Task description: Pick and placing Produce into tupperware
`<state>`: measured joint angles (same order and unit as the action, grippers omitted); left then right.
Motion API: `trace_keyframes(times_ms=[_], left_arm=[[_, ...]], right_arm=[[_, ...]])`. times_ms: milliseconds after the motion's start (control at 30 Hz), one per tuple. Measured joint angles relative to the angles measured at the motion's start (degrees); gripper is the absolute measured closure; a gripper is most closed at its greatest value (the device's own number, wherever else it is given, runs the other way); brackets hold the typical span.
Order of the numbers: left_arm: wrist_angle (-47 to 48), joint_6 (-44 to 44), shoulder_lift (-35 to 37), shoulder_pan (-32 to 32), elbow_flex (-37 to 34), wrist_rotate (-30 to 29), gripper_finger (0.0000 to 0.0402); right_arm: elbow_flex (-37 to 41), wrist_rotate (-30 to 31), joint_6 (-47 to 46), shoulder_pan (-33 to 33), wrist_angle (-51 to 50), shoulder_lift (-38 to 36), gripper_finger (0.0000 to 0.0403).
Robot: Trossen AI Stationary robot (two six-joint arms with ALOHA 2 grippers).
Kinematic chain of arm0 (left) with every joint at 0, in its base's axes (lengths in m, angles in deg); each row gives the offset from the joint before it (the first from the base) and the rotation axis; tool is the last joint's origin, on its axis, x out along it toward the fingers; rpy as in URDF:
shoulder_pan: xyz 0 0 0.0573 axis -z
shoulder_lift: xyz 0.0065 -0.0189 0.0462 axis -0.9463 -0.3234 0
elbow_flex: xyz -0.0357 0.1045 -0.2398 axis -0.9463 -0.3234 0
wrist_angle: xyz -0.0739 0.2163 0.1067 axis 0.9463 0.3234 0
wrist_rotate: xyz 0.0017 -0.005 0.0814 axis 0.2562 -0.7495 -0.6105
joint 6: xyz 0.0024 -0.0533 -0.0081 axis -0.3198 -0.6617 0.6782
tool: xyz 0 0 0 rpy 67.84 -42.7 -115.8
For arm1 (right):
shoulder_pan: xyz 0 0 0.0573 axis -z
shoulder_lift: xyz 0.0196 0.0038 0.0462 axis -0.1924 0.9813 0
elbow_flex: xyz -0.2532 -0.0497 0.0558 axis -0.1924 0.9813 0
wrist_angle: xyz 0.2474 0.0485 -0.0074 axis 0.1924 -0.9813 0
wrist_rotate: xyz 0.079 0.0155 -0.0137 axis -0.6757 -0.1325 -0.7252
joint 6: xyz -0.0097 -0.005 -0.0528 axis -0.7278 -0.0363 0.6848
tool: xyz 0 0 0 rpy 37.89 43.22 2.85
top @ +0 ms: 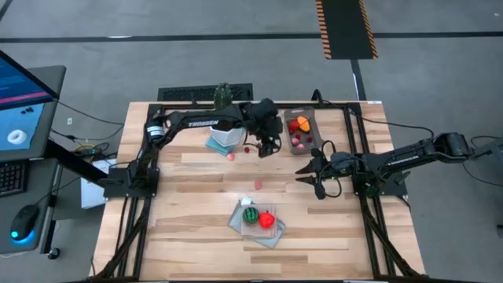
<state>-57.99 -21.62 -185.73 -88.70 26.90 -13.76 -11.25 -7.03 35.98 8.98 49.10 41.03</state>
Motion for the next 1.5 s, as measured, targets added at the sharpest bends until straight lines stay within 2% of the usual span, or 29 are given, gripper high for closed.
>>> trace_keyframes(times_ms=[167,300,500,700,1000,1133,1367,1500], left_arm=[[-14.7,-3.85,8.54,4.15,-14.45,-6.23,0.0219],[-25.25,-5.97,14.98,8.53,-26.18,-14.88,0.0219],[-26.74,-10.09,19.76,11.22,-36.63,-25.57,0.0219],[-25.83,-13.66,23.26,10.56,-44.57,-29.12,0.0219],[-25.37,-11.87,25.24,10.5,-52.39,-34.69,0.0212],[-23.09,-7.36,25.27,10.5,-53.25,-37.69,0.0211],[-17.35,-7.25,25.29,10.22,-53.28,-41.83,0.0211],[-15.04,-6.96,25.29,9.87,-53.28,-42.33,0.0211]], right_arm=[[0.0,0.0,0.01,0.0,0.01,0.0,0.0262],[0.0,0.0,0.01,0.0,-0.02,0.0,0.0259],[0.02,0.0,0.02,0.01,-0.07,0.0,0.0257],[0.02,0.0,0.0,-0.01,-0.03,0.0,0.0262],[0.03,0.0,0.01,-0.01,-1.14,0.0,0.0257],[0.04,0.0,0.02,0.01,-1.36,0.0,0.0259],[0.04,0.0,0.0,0.0,-1.34,0.0,0.0261],[0.04,0.0,0.02,-0.01,-1.34,0.0,0.0258]])
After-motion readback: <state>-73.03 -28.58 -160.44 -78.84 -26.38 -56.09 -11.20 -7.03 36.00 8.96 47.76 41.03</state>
